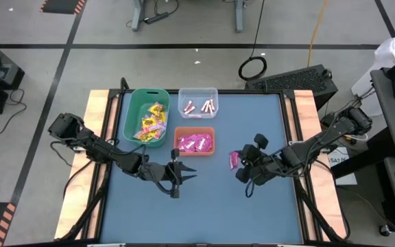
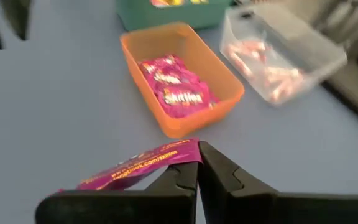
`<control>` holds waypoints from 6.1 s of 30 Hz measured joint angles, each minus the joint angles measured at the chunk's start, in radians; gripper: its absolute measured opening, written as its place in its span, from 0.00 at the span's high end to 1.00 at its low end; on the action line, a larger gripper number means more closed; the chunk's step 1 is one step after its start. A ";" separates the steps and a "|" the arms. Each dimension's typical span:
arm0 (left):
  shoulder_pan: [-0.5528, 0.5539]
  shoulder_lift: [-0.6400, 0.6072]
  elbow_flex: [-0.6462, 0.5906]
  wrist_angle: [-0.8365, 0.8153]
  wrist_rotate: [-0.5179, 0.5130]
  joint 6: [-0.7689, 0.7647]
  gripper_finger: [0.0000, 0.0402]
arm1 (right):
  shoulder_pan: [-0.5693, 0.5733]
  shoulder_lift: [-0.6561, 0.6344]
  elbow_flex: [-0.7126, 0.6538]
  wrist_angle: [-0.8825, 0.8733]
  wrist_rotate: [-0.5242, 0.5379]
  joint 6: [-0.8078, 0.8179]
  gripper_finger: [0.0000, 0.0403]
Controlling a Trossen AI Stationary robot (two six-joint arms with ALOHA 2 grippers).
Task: Sort candy
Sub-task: Put the violet candy into the orange bin, then return to Home Position
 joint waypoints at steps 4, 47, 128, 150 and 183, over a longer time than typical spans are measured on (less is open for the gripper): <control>0.000 -0.030 0.000 -0.027 0.000 0.000 0.79 | -0.018 0.000 0.000 0.130 0.008 -0.257 1.00; -0.030 -0.180 0.001 -0.295 -0.029 -0.158 0.79 | -0.476 0.353 -0.252 1.255 -0.395 -0.349 1.00; 0.051 -0.283 -0.139 -0.017 0.147 -0.008 0.98 | 0.153 -0.306 -0.379 0.539 -0.233 -0.694 0.99; 0.068 -0.282 -0.365 0.182 0.024 -0.048 0.98 | 0.009 -0.701 -0.790 0.905 -0.500 -0.949 1.00; 0.089 -0.724 -0.750 0.381 0.133 0.055 0.98 | -0.115 -0.905 -0.885 0.824 -0.574 -0.910 1.00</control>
